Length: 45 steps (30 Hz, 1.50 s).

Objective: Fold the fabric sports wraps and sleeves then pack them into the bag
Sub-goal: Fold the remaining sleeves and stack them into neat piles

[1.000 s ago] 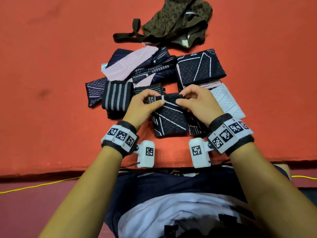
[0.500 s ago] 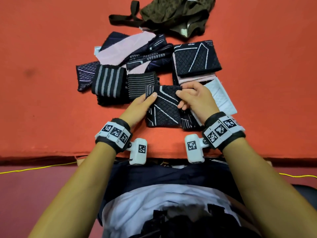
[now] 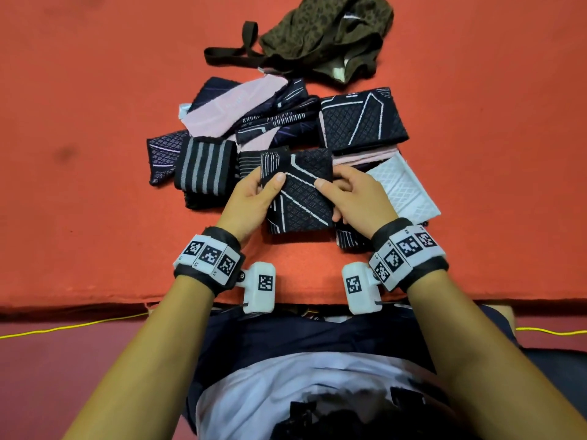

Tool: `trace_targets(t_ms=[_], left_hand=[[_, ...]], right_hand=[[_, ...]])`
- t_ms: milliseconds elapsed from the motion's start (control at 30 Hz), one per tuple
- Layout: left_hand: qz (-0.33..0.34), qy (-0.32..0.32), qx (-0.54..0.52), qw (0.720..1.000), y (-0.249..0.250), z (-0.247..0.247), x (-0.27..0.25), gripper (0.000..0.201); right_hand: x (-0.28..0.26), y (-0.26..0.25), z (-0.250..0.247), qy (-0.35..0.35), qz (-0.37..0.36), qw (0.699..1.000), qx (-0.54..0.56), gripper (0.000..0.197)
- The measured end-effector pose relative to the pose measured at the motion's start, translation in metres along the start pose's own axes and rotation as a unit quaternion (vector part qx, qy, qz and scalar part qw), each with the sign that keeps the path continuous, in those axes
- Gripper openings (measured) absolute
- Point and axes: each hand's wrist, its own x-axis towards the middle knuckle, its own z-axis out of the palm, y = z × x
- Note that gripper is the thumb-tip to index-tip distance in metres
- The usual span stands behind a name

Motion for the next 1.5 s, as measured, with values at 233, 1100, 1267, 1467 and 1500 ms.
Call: trace_targets(t_ms=[233, 1100, 1267, 1467, 1500], left_hand=[[0.002, -0.013, -0.022, 1.0, 0.016, 0.006, 0.004, 0.031], [-0.108, -0.179, 0.11, 0.972, 0.008, 0.088, 0.003, 0.027], [-0.095, -0.144, 0.137, 0.975, 0.004, 0.09, 0.006, 0.029], [-0.056, -0.089, 0.17, 0.98, -0.003, 0.081, 0.011, 0.028], [-0.05, -0.085, 0.169, 0.981, -0.003, 0.081, 0.011, 0.027]], right_hand=[[0.003, -0.007, -0.01, -0.018, 0.003, 0.999, 0.041, 0.025], [-0.009, 0.014, -0.096, 0.139, 0.085, 0.954, -0.25, 0.023], [-0.011, 0.019, -0.095, 0.107, 0.129, 0.942, -0.292, 0.03], [-0.015, 0.02, -0.089, 0.083, 0.128, 0.939, -0.309, 0.028], [-0.015, 0.021, -0.089, 0.082, 0.126, 0.94, -0.307, 0.029]])
